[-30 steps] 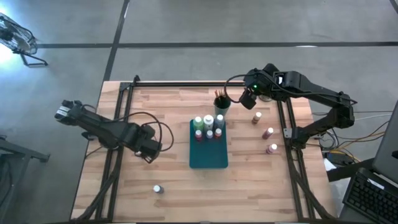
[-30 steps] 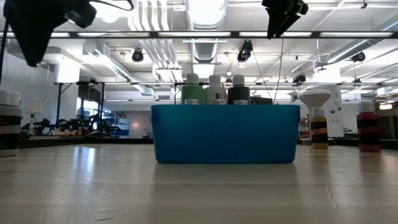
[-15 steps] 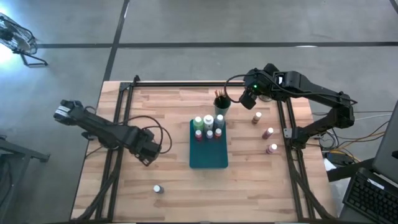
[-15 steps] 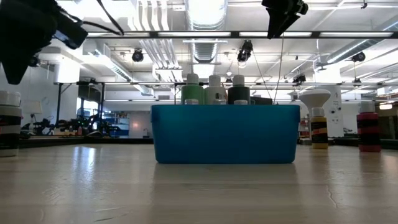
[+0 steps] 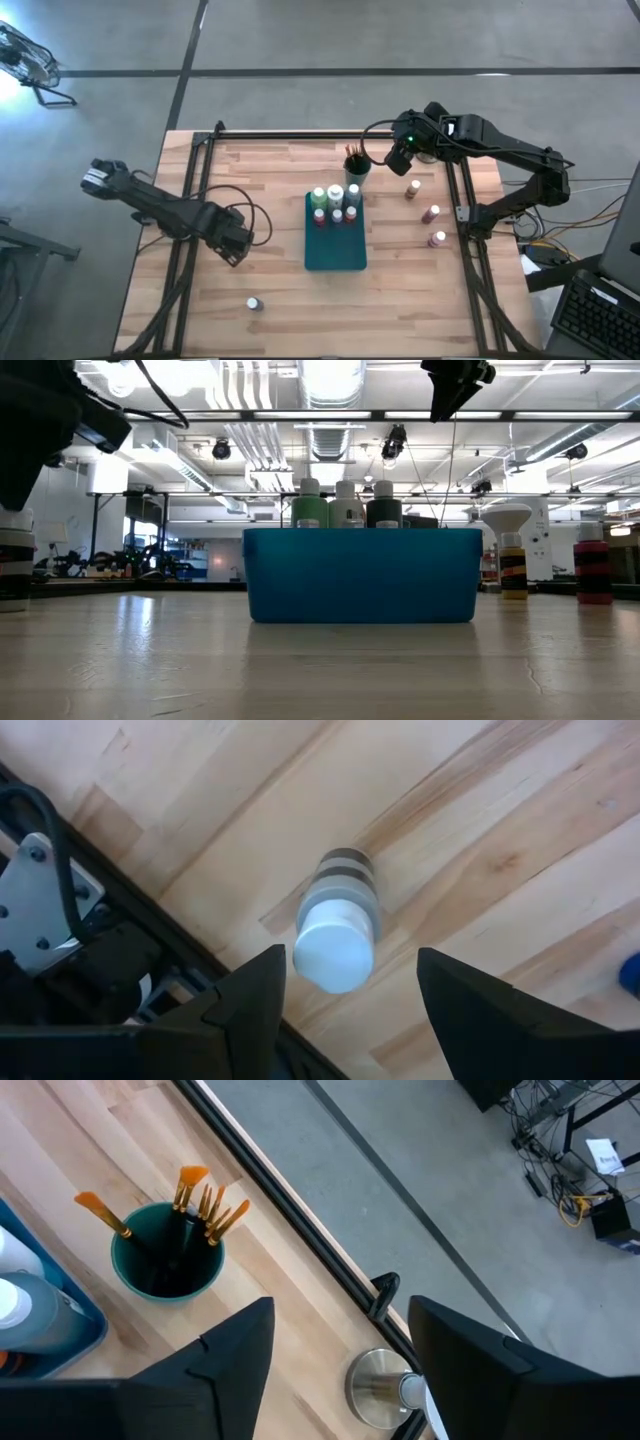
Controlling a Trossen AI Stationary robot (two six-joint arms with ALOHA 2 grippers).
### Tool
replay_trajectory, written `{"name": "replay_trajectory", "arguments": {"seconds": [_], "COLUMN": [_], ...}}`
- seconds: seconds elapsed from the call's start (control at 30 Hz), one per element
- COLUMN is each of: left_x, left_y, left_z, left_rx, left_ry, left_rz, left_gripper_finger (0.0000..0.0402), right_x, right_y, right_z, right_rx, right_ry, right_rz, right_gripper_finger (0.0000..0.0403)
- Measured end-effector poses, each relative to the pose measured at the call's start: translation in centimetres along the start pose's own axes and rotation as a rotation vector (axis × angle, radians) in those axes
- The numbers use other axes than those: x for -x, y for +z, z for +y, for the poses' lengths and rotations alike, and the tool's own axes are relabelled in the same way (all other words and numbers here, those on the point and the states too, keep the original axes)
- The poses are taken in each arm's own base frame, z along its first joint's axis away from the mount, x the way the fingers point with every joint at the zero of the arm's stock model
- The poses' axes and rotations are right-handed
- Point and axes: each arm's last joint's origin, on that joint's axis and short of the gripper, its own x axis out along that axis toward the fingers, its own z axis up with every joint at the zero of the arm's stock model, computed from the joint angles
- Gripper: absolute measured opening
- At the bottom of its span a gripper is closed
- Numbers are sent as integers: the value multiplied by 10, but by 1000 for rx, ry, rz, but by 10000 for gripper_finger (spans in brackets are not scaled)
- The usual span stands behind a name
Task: Pick & Place Paint Supplies
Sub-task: Put the small gray paint bottle into the blue bin
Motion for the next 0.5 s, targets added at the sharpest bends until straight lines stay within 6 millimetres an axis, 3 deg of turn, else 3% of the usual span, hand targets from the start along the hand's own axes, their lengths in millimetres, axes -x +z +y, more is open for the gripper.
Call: {"name": "replay_trajectory", "arguments": {"seconds": [0.5], "left_x": [-3], "left_y": [0], "left_z": [0], "left_rx": [0], "left_ry": [-11], "left_rz": [-2], "left_gripper_finger": [232], "right_x": [0], "right_y": [0], "right_z": [0], "right_rx": [0], "right_ry": [0], "right_rz": [0], "right_gripper_finger": [277]}}
